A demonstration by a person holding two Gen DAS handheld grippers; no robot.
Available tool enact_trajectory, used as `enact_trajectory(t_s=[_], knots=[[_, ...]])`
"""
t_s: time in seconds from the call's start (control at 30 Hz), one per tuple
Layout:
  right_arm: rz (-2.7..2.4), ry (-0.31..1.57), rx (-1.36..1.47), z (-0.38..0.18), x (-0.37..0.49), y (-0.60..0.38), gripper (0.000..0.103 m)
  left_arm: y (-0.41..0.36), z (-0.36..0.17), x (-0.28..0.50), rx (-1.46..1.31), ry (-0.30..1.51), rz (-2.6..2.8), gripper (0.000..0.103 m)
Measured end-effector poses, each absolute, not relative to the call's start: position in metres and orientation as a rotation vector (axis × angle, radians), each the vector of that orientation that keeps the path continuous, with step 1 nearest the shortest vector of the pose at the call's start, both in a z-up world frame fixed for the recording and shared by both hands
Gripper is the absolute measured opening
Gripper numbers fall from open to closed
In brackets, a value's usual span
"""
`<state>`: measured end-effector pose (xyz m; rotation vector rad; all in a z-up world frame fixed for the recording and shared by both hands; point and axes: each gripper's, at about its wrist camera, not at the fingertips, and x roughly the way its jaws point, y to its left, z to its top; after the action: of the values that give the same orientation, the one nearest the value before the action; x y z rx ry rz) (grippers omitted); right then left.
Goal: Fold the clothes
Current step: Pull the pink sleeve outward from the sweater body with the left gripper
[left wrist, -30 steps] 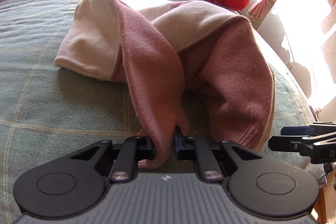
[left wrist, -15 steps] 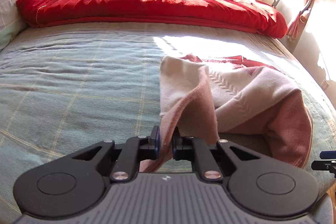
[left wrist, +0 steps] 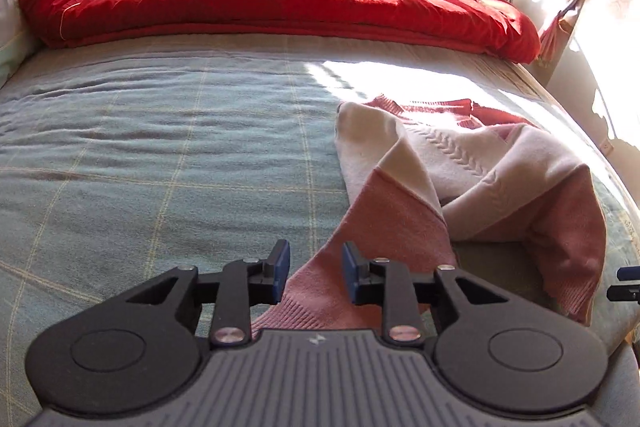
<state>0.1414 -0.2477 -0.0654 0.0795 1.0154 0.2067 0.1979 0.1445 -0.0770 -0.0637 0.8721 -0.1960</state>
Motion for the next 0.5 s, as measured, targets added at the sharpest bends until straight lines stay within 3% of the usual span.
enact_trajectory(t_s=[0.3, 0.5], knots=[[0.197, 1.035, 0.073, -0.069, 0.152, -0.246, 0.077, 0.121, -0.105, 0.232, 0.051, 0.878, -0.352, 0.063], [0.175, 1.049, 0.066, -0.072, 0.165, -0.247, 0.077, 0.122, -0.127, 0.264, 0.024, 0.884, -0.477, 0.065]])
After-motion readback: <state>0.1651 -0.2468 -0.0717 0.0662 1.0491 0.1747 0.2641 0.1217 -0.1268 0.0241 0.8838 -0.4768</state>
